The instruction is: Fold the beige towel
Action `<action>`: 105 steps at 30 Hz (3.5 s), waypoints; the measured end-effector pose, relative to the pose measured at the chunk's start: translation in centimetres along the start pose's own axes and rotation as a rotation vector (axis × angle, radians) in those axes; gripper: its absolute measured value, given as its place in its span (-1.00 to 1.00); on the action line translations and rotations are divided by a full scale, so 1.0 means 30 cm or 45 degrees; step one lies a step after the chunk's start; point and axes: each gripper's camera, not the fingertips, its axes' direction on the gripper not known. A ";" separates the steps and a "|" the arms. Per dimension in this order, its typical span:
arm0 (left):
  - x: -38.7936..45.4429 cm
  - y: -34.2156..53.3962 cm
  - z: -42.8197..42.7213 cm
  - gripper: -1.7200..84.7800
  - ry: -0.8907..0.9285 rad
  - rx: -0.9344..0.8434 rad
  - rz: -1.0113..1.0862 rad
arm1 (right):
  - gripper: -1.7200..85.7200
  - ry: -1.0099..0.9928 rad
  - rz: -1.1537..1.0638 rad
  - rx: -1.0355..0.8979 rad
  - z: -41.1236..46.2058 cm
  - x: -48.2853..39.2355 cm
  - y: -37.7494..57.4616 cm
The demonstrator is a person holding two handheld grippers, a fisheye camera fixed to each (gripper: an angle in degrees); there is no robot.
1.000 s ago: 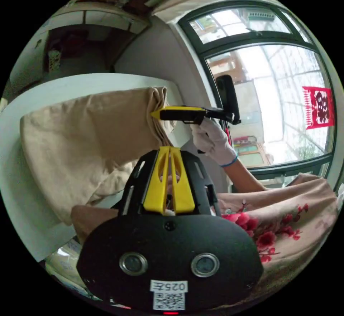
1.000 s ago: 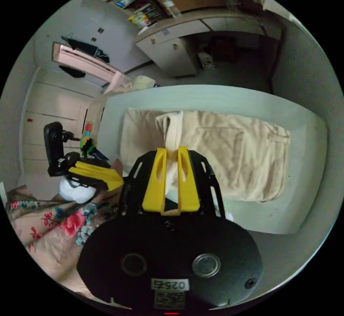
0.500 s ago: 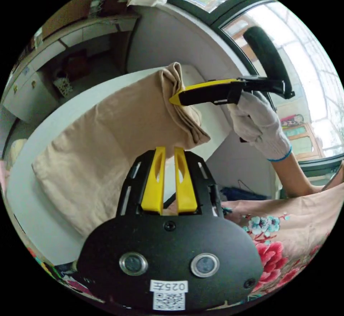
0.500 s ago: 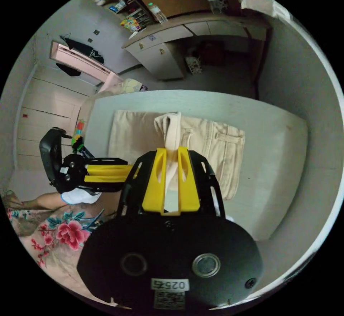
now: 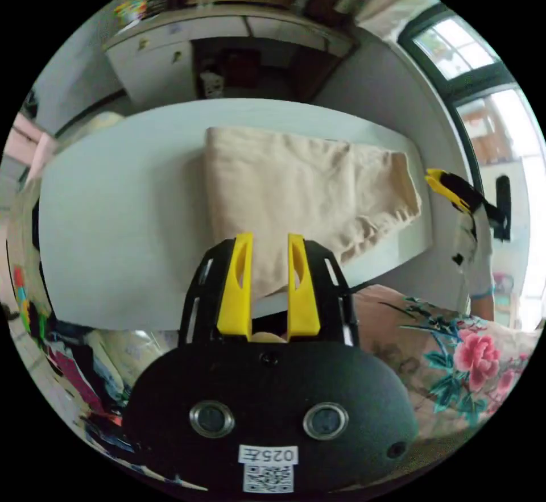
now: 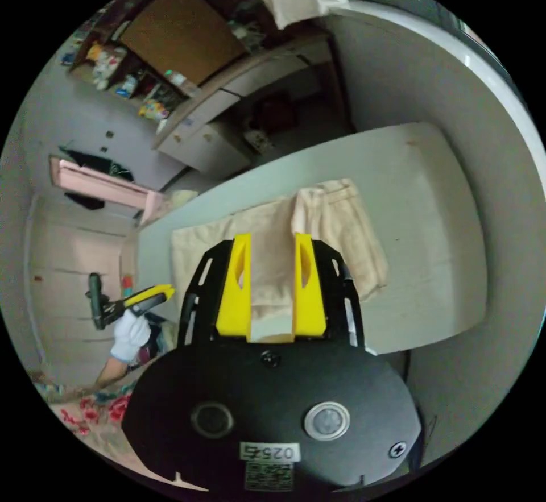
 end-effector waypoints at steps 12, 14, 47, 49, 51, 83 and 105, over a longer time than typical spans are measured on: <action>-0.325 -0.045 0.257 -0.75 0.272 -0.360 0.152 | -0.65 0.090 -0.431 -0.584 0.657 -0.910 0.047; -0.348 -0.057 0.274 -0.75 0.302 -0.374 0.176 | -0.65 0.181 -0.375 -0.613 0.729 -0.952 0.052; -0.587 0.034 -0.351 -0.88 0.709 0.089 0.456 | -0.96 -0.833 -0.233 -0.352 0.209 -1.055 0.172; -0.391 -0.046 -0.231 -0.88 0.644 0.020 0.505 | -0.96 -0.504 -0.340 -0.271 0.092 -0.954 0.153; -0.267 -0.121 -0.102 -0.88 0.663 -0.033 0.454 | -0.96 -0.240 -0.402 -0.247 0.063 -0.880 0.141; 0.748 -0.306 0.384 -0.87 0.022 -0.199 0.388 | -0.98 -0.197 -0.686 -0.280 0.037 -0.526 -0.080; 0.504 -0.011 -0.133 -0.97 -0.054 -0.279 0.241 | -0.98 0.359 -1.243 -0.280 0.274 -0.351 0.353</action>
